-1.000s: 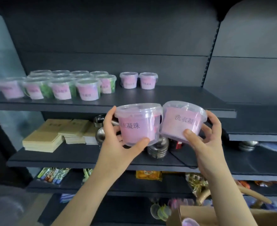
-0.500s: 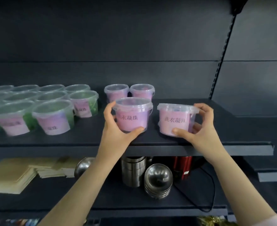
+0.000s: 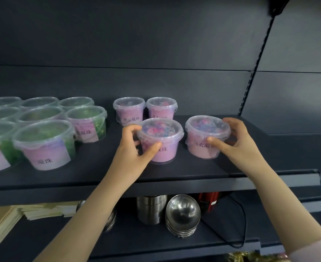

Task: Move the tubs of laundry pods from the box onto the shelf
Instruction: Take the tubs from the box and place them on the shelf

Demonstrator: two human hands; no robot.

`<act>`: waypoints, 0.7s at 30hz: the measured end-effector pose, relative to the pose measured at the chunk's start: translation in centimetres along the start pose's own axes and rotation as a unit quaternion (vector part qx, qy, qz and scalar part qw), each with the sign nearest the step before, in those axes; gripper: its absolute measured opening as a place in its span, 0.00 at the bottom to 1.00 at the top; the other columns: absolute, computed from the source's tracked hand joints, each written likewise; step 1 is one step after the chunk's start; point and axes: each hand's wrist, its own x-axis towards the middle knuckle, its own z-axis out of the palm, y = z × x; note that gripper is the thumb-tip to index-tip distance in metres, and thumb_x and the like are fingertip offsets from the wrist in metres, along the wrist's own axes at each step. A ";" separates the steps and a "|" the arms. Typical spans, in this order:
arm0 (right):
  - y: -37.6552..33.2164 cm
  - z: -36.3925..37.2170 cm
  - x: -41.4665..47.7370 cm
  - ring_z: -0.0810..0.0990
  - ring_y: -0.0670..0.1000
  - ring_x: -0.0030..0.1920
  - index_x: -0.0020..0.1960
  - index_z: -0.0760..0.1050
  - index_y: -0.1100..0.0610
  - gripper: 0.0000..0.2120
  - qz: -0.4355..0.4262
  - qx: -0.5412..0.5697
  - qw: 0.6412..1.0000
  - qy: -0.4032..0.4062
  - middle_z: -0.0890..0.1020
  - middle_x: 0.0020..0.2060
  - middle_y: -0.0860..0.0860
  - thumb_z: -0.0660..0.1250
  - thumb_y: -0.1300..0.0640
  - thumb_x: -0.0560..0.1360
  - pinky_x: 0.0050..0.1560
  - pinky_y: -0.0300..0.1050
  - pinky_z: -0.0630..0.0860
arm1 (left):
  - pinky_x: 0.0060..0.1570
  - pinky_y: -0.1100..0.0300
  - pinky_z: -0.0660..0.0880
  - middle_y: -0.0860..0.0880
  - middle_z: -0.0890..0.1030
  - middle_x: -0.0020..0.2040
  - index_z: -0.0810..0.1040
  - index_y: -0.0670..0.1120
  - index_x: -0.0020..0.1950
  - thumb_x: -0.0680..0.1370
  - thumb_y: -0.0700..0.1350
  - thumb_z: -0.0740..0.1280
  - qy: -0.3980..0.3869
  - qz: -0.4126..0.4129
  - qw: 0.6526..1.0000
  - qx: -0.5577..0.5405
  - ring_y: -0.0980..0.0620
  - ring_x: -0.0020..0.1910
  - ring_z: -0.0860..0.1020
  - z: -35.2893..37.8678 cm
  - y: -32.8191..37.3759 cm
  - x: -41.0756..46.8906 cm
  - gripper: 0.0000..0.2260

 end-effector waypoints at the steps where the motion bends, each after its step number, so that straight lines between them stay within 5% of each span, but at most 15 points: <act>1: 0.3 0.1 0.7 0.75 0.39 0.59 0.62 0.67 0.41 0.30 0.011 -0.003 1.000 0.006 0.76 0.57 0.37 0.76 0.42 0.65 0.57 0.37 0.72 | 0.46 0.76 0.72 0.64 0.70 0.60 0.63 0.64 0.56 0.67 0.63 0.70 -0.008 0.002 1.000 0.003 0.73 0.55 0.74 0.2 -0.2 0.5 0.23; 5: 2.2 0.9 4.9 0.75 0.49 0.60 0.65 0.69 0.48 0.32 0.050 -0.012 0.999 0.018 0.72 0.63 0.50 0.78 0.43 0.65 0.62 0.47 0.74 | 0.55 0.64 0.74 0.53 0.69 0.66 0.63 0.54 0.60 0.68 0.61 0.72 -0.028 -0.004 0.998 0.052 0.62 0.61 0.73 0.9 -1.4 3.1 0.28; 7: 3.1 1.3 7.3 0.78 0.50 0.58 0.65 0.68 0.52 0.34 0.061 0.006 0.998 0.009 0.75 0.60 0.50 0.79 0.46 0.65 0.58 0.46 0.77 | 0.54 0.66 0.73 0.53 0.70 0.65 0.62 0.54 0.59 0.67 0.64 0.71 -0.037 -0.005 0.997 0.072 0.63 0.61 0.73 1.3 -1.8 4.5 0.29; 13: 4.8 3.1 14.0 0.81 0.49 0.53 0.61 0.70 0.59 0.30 0.094 0.044 0.995 -0.003 0.80 0.53 0.49 0.79 0.51 0.66 0.47 0.39 0.76 | 0.51 0.71 0.73 0.58 0.68 0.66 0.60 0.62 0.58 0.66 0.69 0.68 -0.053 0.016 0.995 0.079 0.69 0.61 0.71 2.0 -3.3 6.1 0.27; 17: 6.1 4.3 16.3 0.82 0.50 0.55 0.63 0.73 0.61 0.28 0.091 0.074 0.993 -0.031 0.81 0.55 0.53 0.79 0.54 0.67 0.56 0.48 0.79 | 0.49 0.70 0.75 0.61 0.67 0.67 0.60 0.68 0.59 0.68 0.67 0.68 -0.053 0.000 0.998 0.022 0.69 0.60 0.73 1.7 -3.7 6.2 0.25; 21: 6.8 5.1 16.9 0.81 0.45 0.53 0.65 0.70 0.57 0.30 0.087 0.086 0.992 -0.028 0.81 0.54 0.48 0.79 0.52 0.67 0.52 0.42 0.78 | 0.46 0.73 0.73 0.68 0.68 0.65 0.61 0.68 0.61 0.68 0.66 0.67 -0.057 0.000 0.998 0.013 0.69 0.58 0.74 1.8 -3.5 6.3 0.25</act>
